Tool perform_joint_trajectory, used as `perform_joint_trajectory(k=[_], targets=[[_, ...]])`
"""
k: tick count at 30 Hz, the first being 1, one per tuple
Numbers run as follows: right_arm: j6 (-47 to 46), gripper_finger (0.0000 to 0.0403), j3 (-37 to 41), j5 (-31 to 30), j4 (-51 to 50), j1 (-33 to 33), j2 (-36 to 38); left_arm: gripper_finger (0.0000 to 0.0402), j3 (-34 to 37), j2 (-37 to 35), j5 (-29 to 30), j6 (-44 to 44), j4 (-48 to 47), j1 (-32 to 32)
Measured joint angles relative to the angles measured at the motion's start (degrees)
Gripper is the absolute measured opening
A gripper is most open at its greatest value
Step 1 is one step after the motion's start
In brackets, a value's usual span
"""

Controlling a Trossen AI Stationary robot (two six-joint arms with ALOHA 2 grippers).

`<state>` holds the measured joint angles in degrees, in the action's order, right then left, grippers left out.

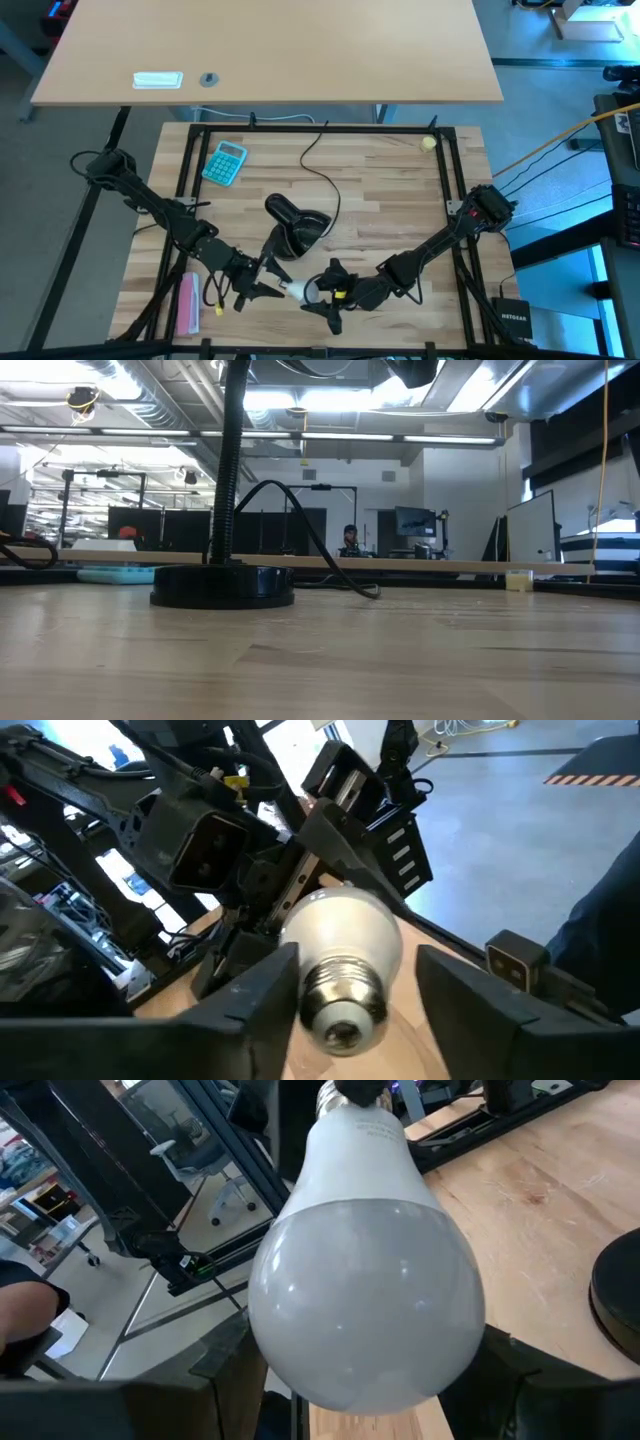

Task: Screw lightbulb
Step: Insert the lightbulb into the black lamp

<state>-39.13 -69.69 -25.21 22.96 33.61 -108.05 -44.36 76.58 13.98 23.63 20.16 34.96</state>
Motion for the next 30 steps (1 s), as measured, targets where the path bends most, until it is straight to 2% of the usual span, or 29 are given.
perform_joint_trajectory(k=[9, 16, 21, 25, 27, 30], targets=[[0.1, 0.0238, 0.0, 0.4, -0.1, 0.0, 0.0, 0.0095, 0.0, 0.0, -0.1, 1.9, -0.2, -0.3], [-0.4, 0.0288, 0.0, 1.3, -0.4, 0.0, 0.2, 0.0090, 0.0, -0.1, -0.1, -0.6, -0.1, -0.3], [-0.7, 0.0315, 0.0, 3.5, -6.0, 0.9, 4.1, 0.0090, 0.0, -1.9, 0.0, -6.4, -0.6, 0.9], [1.3, 0.0319, 0.0, -2.8, -9.4, 4.6, 7.9, 0.0090, 0.0, -5.9, 2.5, -10.9, 0.0, 2.5], [5.8, 0.0318, 0.0, -9.7, -8.6, 6.7, 9.3, 0.0090, 0.0, -8.2, 4.7, -11.8, 0.4, 3.2], [18.5, 0.0315, -1.1, -23.3, -4.8, 9.1, 9.6, 0.0090, 0.0, -10.9, 6.6, -12.2, 3.0, 3.5]])
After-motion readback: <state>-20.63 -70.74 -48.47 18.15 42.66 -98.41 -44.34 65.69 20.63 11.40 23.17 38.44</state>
